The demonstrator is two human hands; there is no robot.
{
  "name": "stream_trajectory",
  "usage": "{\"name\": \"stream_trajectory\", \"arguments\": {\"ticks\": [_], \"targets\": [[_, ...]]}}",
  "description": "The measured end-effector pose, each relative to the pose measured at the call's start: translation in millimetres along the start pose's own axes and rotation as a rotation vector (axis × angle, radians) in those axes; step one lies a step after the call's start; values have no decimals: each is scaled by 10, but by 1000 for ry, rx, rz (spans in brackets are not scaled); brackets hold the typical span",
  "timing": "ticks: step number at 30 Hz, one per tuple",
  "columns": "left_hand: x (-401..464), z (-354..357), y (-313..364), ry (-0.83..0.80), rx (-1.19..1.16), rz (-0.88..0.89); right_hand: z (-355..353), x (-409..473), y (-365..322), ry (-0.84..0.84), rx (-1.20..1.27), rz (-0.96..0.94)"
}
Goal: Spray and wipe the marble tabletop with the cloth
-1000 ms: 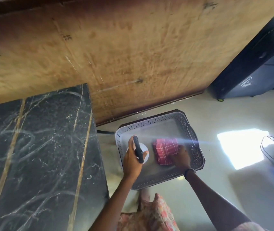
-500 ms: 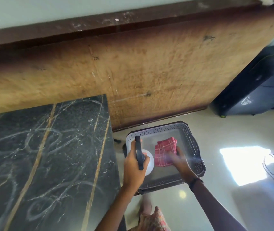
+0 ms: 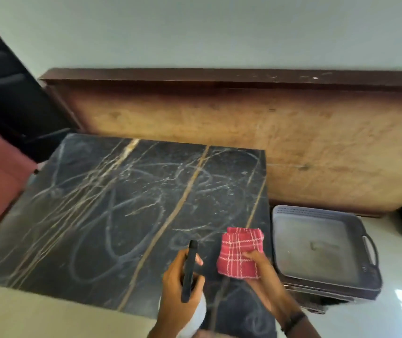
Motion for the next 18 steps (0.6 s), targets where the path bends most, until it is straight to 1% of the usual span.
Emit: {"name": "stream_trajectory", "arguments": {"ticks": [5, 9, 12, 18], "targets": [[-305, -1020, -390, 70, 32, -155, 950, -99, 761, -89, 57, 135], [-411, -1548, -667, 70, 137, -200, 1538, -55, 1156, -128, 63, 209], [-415, -1742, -712, 60, 166, -166, 1873, -21, 1299, -166, 82, 201], [-338, -1956, -753, 117, 158, -175, 2393, 2, 1334, -218, 120, 174]]}}
Point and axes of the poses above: each hand's wrist, its own x-axis towards the middle knuckle, its own z-axis out of the palm, y = z × x, the point moved 5 cm from there along x, towards the middle knuckle, and after that the axes turned 5 degrees about -z, right-handed, at the moved point
